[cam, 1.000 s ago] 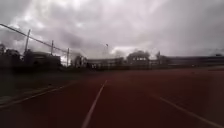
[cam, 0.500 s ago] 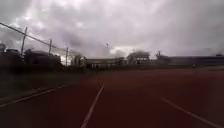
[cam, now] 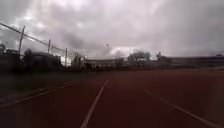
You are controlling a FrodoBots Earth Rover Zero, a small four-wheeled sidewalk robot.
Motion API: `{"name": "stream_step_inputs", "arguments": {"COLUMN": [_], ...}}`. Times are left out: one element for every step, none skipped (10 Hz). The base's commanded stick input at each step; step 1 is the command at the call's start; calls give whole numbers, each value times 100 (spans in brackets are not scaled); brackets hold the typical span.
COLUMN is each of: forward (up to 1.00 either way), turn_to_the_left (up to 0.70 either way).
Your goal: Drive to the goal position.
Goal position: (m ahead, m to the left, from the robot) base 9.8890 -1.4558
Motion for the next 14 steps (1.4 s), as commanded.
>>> {"name": "stream_step_inputs", "arguments": {"forward": [50, 50, 50, 50, 50, 50, 50, 50, 50, 50, 50, 50, 50, 50], "turn_to_the_left": [0, 0, 0, 0, 0, 0, 0, 0, 0, 0, 0, 0, 0, 0]}}
